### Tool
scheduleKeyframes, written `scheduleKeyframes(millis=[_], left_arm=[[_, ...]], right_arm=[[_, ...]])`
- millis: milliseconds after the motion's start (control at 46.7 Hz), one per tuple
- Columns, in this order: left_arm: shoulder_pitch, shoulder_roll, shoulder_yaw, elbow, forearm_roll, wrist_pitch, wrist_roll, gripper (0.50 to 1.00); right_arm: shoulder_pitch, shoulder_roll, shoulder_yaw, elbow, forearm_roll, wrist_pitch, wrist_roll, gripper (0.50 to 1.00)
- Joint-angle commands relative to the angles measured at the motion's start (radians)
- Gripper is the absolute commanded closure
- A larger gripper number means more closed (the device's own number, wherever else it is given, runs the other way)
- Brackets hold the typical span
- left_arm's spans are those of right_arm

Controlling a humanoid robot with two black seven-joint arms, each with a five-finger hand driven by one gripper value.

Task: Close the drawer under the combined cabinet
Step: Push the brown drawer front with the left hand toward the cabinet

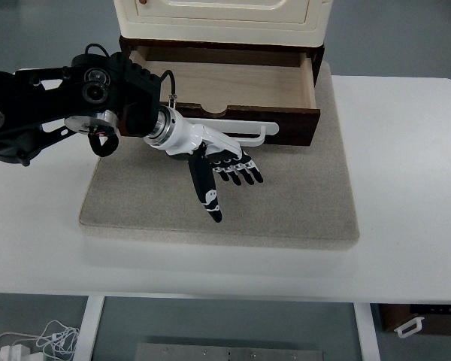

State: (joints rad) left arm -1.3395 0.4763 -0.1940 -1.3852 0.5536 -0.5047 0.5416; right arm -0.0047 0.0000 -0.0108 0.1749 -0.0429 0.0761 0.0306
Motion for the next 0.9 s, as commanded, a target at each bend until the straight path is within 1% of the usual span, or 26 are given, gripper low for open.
scheduleKeyframes(millis=[0,107,278,471,878], left_arm=[[-0.006,-0.005,-0.001,0.018,0.0,0.0,0.0,0.5],[-0.009,-0.033,-0.001,0.049,0.003,-0.002,0.0,0.5],[-0.016,-0.044,-0.01,0.095,0.006,-0.003,0.0,0.5],[-0.018,-0.079,-0.016,0.152,0.034,-0.005,-0.002,0.5],[-0.017,-0.107,-0.058,0.241,0.081,-0.002,-0.003,0.5]], right_arm=[[0.0,0.0,0.0,0.0,0.0,-0.001,0.0,0.548],[0.0,0.0,0.0,0.0,0.0,0.001,0.0,0.548],[0.0,0.0,0.0,0.0,0.0,-0.001,0.0,0.548],[0.0,0.0,0.0,0.0,0.0,0.001,0.0,0.548],[0.0,0.0,0.0,0.0,0.0,-0.001,0.0,0.548]])
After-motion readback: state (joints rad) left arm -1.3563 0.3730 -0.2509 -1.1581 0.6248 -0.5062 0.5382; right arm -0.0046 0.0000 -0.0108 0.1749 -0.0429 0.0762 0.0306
